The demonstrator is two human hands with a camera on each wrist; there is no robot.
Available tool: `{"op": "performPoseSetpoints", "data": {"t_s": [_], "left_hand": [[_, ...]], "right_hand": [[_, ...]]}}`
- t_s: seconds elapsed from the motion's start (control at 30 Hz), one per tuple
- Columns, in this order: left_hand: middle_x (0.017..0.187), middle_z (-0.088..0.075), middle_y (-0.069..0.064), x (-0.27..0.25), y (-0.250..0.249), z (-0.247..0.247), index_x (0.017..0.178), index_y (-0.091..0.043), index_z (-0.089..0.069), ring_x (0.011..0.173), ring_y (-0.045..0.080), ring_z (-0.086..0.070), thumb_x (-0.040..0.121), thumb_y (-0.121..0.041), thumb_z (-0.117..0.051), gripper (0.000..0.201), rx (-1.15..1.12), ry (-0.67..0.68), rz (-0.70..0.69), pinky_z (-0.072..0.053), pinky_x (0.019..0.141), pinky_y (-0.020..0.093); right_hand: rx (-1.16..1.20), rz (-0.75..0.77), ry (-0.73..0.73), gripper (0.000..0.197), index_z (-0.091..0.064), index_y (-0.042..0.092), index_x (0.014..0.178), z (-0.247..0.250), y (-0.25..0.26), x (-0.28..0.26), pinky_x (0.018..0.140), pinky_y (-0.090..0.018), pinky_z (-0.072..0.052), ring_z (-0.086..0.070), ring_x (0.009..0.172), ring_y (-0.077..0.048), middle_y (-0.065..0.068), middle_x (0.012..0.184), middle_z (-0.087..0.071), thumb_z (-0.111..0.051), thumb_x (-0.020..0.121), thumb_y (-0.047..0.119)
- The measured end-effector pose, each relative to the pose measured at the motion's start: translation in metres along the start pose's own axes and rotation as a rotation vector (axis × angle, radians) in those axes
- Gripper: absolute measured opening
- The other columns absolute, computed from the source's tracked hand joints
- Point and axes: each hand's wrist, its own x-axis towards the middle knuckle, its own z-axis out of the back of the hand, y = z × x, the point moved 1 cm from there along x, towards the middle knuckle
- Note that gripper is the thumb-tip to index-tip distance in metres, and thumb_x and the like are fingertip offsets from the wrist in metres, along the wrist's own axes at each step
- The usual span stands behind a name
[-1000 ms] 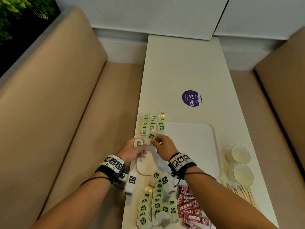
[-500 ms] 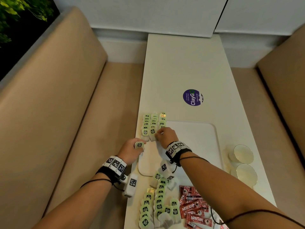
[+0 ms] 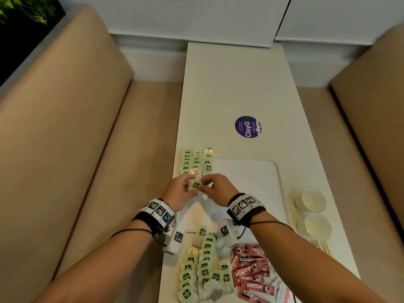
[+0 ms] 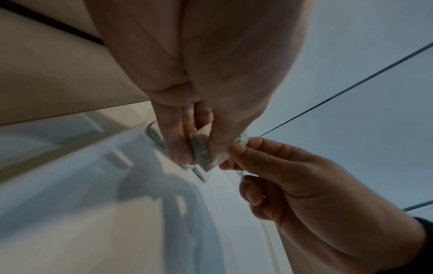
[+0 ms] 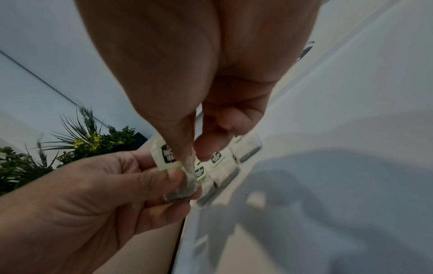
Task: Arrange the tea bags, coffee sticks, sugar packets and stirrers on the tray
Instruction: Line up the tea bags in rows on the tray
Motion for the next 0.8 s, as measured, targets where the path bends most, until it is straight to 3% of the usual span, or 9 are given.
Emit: {"op": "performPoseSetpoints", "data": {"t_s": [0.07,0.17,0.27,0.33,0.4,0.57,0.8], "left_hand": [[0.091,-0.064,0.0,0.006,-0.001,-0.001,0.125,-0.012,-0.06,0.075,0.013,-0.06,0.085,0.003,-0.071,0.044,0.041,-0.021,0.006,-0.05,0.072,0.022],[0.091,-0.063,-0.005,0.018,-0.001,0.004,0.123,-0.016,-0.062,0.086,0.016,-0.061,0.084,-0.002,-0.071,0.042,0.165,-0.09,0.022,-0.05,0.083,0.026],[0.097,-0.057,-0.008,0.029,0.0,0.011,0.135,-0.018,-0.056,0.087,0.013,-0.058,0.084,-0.014,-0.076,0.054,0.382,-0.113,-0.009,-0.045,0.08,0.024],[0.104,-0.054,-0.006,0.035,-0.002,0.014,0.138,-0.02,-0.052,0.089,0.014,-0.056,0.084,-0.024,-0.078,0.06,0.535,-0.108,-0.052,-0.046,0.08,0.027],[0.115,-0.054,-0.002,0.04,-0.006,0.016,0.138,-0.021,-0.051,0.096,0.018,-0.057,0.082,-0.034,-0.079,0.064,0.66,-0.091,-0.075,-0.05,0.085,0.032],[0.133,-0.047,0.001,0.047,-0.009,0.009,0.139,-0.023,-0.047,0.109,0.024,-0.06,0.079,-0.043,-0.078,0.07,0.836,-0.032,-0.082,-0.052,0.086,0.035],[0.12,-0.045,0.003,0.056,-0.011,0.0,0.128,-0.021,-0.054,0.098,0.025,-0.059,0.083,-0.029,-0.073,0.049,0.953,-0.033,-0.099,-0.053,0.078,0.037]], "right_hand": [[-0.042,-0.021,-0.044,0.014,-0.072,0.017,0.094,0.01,-0.002,0.003,0.07,-0.026,-0.045,-0.059,0.067,-0.003,0.003,0.095,-0.071,-0.063,0.098,0.026],[-0.22,-0.031,-0.105,0.018,-0.07,0.015,0.096,0.024,-0.009,0.009,0.075,-0.034,-0.052,-0.065,0.08,-0.019,-0.002,0.095,-0.071,-0.059,0.099,0.028],[-0.455,-0.064,0.071,0.022,-0.071,0.015,0.102,0.03,-0.01,0.014,0.074,-0.033,-0.05,-0.063,0.084,-0.022,-0.001,0.093,-0.069,-0.057,0.1,0.032],[-0.485,-0.089,0.197,0.02,-0.071,0.017,0.105,0.03,-0.011,0.017,0.074,-0.029,-0.045,-0.06,0.082,-0.019,0.002,0.09,-0.064,-0.06,0.099,0.032],[-0.469,-0.102,0.228,0.019,-0.072,0.017,0.105,0.029,-0.012,0.021,0.074,-0.028,-0.044,-0.06,0.082,-0.018,0.001,0.091,-0.064,-0.062,0.098,0.032],[-0.475,-0.158,0.033,0.02,-0.071,0.018,0.107,0.029,-0.012,0.032,0.08,-0.036,-0.054,-0.066,0.093,-0.026,-0.005,0.103,-0.071,-0.053,0.099,0.025],[-0.422,-0.208,-0.09,0.018,-0.066,0.017,0.105,0.022,-0.017,0.037,0.075,-0.035,-0.053,-0.066,0.09,-0.028,-0.006,0.099,-0.071,-0.053,0.098,0.026]]}}
